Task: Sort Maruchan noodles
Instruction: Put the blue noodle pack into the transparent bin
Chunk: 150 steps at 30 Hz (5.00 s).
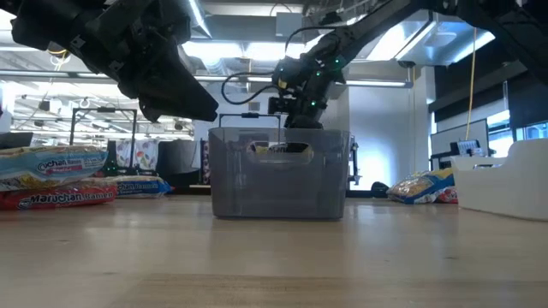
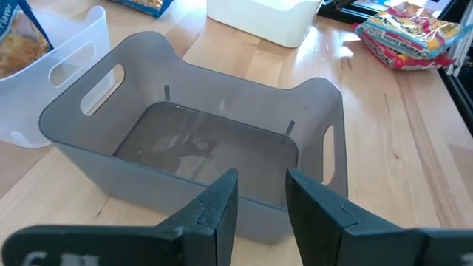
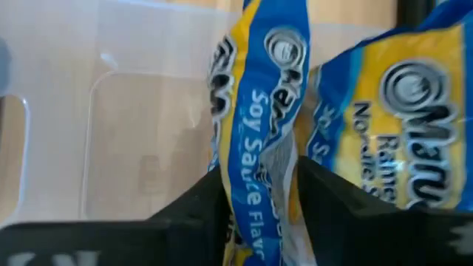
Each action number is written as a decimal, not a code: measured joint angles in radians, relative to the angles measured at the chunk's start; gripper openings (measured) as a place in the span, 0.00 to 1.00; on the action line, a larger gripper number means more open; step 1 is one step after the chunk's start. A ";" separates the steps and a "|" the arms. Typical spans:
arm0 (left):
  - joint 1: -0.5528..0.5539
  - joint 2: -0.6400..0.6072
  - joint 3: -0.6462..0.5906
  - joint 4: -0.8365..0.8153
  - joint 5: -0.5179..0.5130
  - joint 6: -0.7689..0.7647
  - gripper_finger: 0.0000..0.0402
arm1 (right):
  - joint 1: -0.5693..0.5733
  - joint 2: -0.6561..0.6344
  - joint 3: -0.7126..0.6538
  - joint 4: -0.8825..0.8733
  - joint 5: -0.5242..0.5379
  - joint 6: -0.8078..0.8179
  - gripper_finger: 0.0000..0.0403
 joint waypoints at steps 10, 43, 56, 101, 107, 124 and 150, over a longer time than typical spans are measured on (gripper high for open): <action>0.000 0.000 0.000 0.000 0.000 0.001 0.27 | 0.000 0.008 0.000 0.035 0.106 0.036 0.39; -0.014 0.000 0.000 0.020 0.000 0.011 0.27 | 0.037 -0.069 0.000 0.089 0.369 0.175 0.39; -0.014 0.000 0.000 0.020 -0.019 0.024 0.27 | 0.037 -0.244 0.001 -0.155 0.150 0.212 0.39; -0.019 0.028 0.000 0.028 -0.053 0.044 0.27 | -0.204 -0.478 -0.714 -0.092 0.280 0.555 0.05; -0.019 0.028 0.000 0.029 -0.054 0.026 0.27 | -0.164 -0.478 -0.739 -0.057 0.221 0.513 0.04; -0.086 0.027 0.000 0.029 -0.024 -0.020 0.27 | 0.267 -0.478 -0.742 -0.019 0.130 0.532 0.02; -0.416 0.570 0.698 -0.195 -0.171 -0.243 0.27 | 0.982 -0.448 -0.755 0.246 0.120 1.007 0.02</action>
